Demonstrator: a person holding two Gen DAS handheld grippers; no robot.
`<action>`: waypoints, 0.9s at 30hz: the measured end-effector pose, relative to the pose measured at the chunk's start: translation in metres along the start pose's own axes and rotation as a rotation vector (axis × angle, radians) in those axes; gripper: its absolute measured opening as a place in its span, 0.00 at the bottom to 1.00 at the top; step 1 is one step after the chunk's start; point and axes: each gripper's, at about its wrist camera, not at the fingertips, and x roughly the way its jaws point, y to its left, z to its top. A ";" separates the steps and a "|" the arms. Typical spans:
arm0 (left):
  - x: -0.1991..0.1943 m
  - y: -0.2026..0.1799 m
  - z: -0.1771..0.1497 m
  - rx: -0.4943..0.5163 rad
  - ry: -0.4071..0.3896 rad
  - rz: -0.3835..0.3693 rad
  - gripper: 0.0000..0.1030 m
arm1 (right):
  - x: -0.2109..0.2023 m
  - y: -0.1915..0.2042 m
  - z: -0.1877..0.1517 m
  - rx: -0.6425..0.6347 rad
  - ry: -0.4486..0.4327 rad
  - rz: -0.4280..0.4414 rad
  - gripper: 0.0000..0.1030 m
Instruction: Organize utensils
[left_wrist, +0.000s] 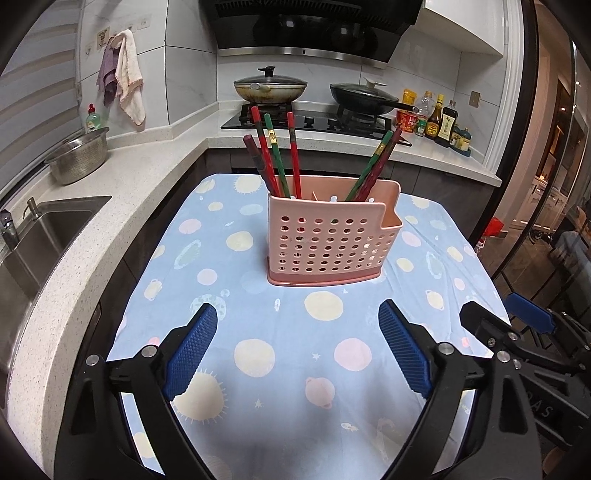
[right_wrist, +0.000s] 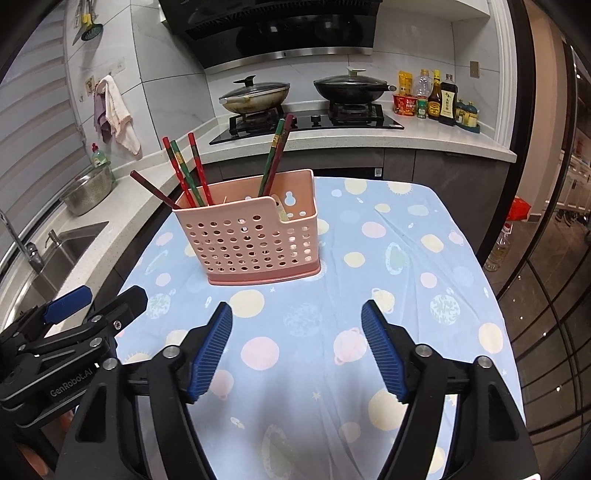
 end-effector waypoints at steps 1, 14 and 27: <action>0.001 0.000 0.000 -0.001 0.002 0.001 0.82 | 0.000 -0.001 0.000 0.004 -0.001 0.000 0.76; 0.003 0.000 -0.003 0.009 0.005 0.038 0.90 | 0.003 -0.011 -0.005 0.010 -0.011 -0.015 0.94; 0.007 0.007 -0.006 -0.014 0.021 0.070 0.93 | 0.005 -0.012 -0.007 -0.018 -0.011 -0.048 0.94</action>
